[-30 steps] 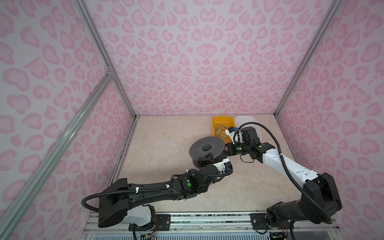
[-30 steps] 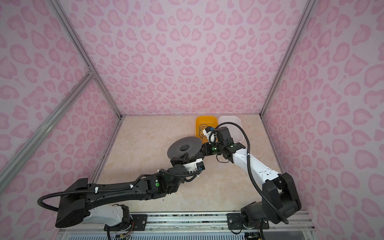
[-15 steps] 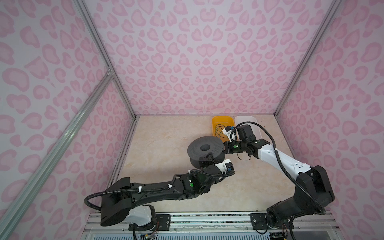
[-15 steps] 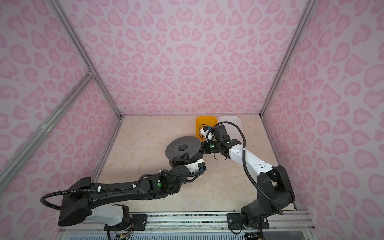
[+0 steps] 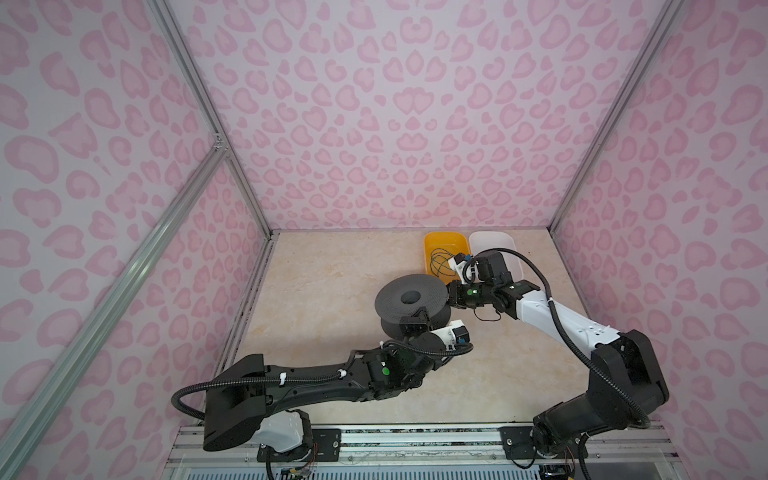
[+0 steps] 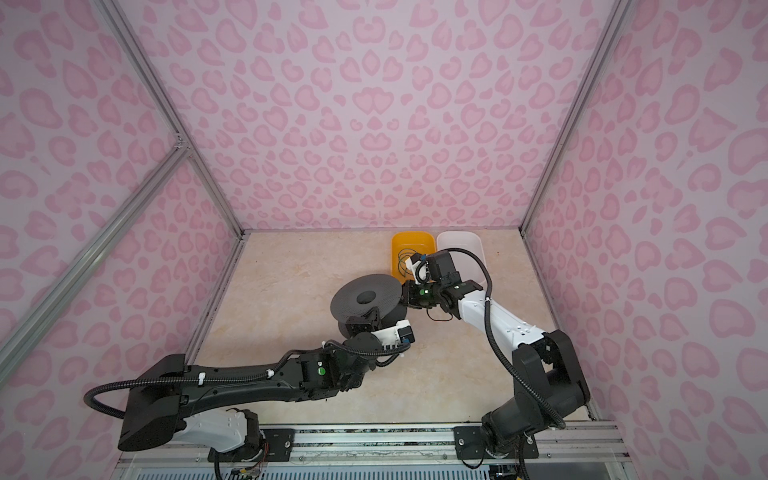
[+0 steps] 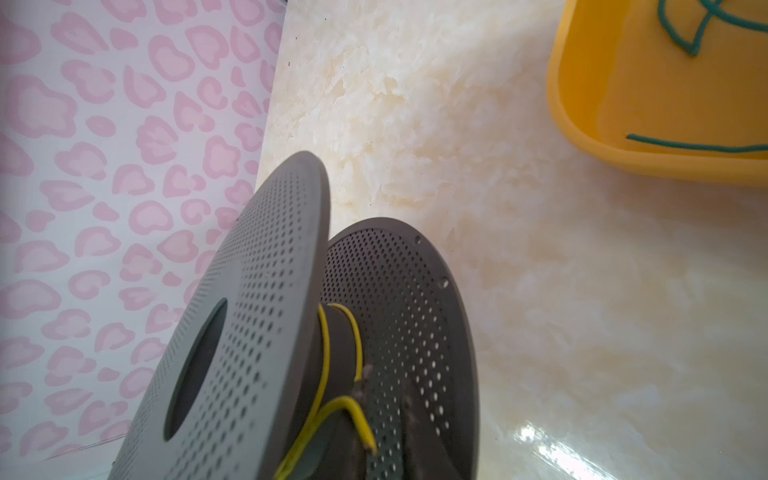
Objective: Wrap the cables
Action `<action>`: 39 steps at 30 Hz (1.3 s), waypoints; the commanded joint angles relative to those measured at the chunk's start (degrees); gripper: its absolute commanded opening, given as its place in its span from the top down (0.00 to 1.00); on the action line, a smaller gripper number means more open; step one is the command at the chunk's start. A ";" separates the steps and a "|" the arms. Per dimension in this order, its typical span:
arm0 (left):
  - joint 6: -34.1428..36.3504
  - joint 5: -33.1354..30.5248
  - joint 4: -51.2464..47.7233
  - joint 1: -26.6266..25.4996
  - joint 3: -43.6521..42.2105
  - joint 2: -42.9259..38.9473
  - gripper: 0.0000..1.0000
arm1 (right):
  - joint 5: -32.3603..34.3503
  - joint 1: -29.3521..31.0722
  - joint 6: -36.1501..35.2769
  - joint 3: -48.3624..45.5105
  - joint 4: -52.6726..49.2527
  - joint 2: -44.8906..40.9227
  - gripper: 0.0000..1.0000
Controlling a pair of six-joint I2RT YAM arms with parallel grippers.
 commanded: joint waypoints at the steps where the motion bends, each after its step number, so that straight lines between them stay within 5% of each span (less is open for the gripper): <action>1: -0.73 4.74 -0.77 -0.42 0.80 0.19 0.96 | -2.04 0.16 3.14 -0.45 7.58 -0.22 0.80; 14: -8.64 2.54 -7.15 2.28 0.05 1.14 0.96 | 1.46 -4.62 -1.62 -2.02 -4.33 -3.73 0.72; 26: -11.25 1.02 -5.34 3.56 0.72 6.01 0.96 | 3.40 -12.47 -0.93 -7.37 -6.23 -13.31 0.68; 39: -16.46 -1.15 -0.81 1.97 3.05 15.80 0.95 | 9.52 -13.97 1.24 -11.87 -2.76 -24.50 0.54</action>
